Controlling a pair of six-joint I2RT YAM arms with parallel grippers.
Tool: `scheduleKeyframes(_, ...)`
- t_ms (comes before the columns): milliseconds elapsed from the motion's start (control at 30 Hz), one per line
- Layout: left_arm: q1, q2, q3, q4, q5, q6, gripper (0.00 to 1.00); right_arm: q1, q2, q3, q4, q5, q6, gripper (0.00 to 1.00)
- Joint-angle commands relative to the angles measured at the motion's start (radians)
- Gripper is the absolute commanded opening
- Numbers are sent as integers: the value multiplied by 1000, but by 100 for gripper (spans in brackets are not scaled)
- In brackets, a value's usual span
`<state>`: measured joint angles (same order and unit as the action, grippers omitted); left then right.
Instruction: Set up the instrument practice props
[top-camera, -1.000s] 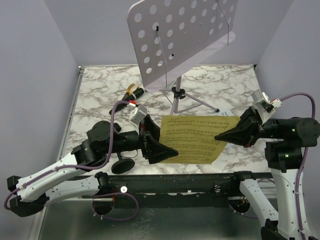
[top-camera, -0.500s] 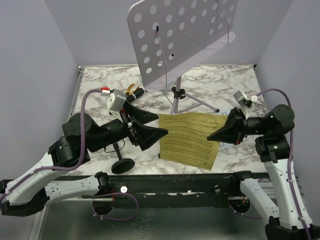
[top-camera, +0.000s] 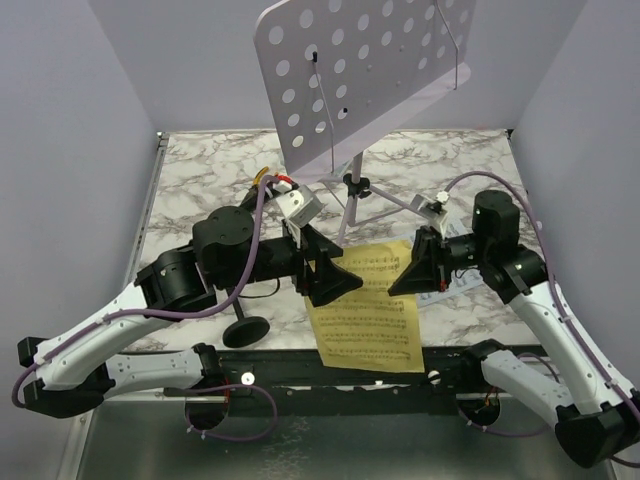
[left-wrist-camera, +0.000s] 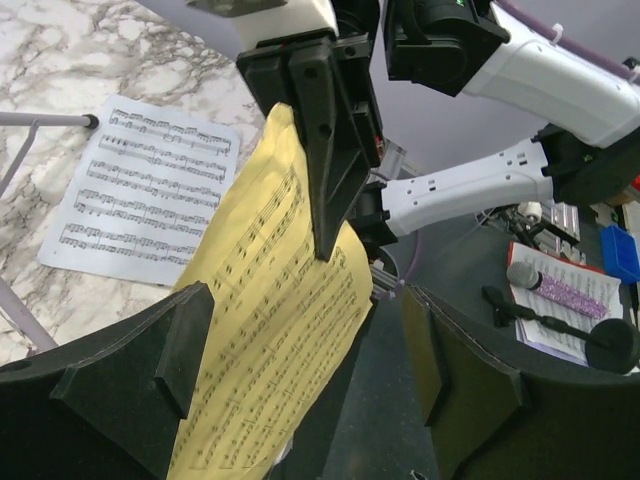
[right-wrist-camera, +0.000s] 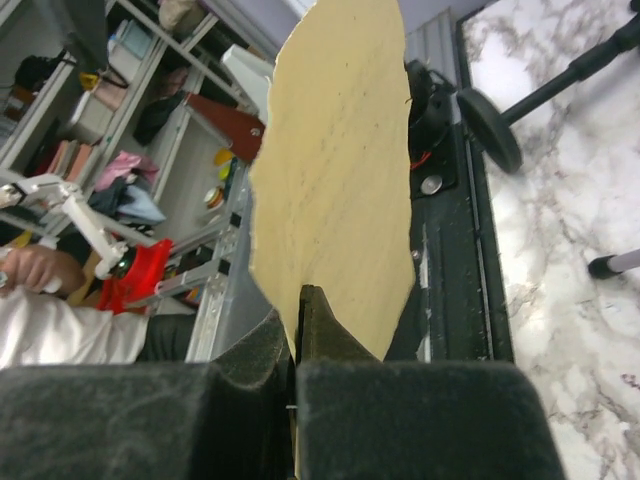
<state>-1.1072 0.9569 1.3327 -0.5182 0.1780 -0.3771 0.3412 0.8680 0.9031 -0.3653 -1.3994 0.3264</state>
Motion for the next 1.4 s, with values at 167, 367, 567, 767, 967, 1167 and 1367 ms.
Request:
scheduleKeyframes(167, 0, 13, 2, -18, -34, 14, 84, 182, 103, 53, -175, 74, -146, 1)
scheduleKeyframes(367, 0, 57, -47, -21, -38, 6, 86, 211, 140, 54, -172, 75, -159, 1)
scheduleKeyframes(567, 0, 135, -52, -20, -5, -14, 86, 266, 174, 65, -200, 90, -180, 0)
scheduleKeyframes(767, 22, 173, -49, -20, 190, -21, 72, 308, 198, 69, -204, 100, -196, 1)
scheduleKeyframes(967, 92, 179, -71, -21, 373, -71, 49, 320, 200, 60, -199, 117, -198, 1)
scheduleKeyframes(1167, 117, 183, -99, -21, 417, -91, 24, 322, 186, 64, -201, 136, -193, 0)
scheduleKeyframes(1367, 137, 184, -72, -50, 373, -60, 0, 322, 179, 68, -193, 208, -199, 25)
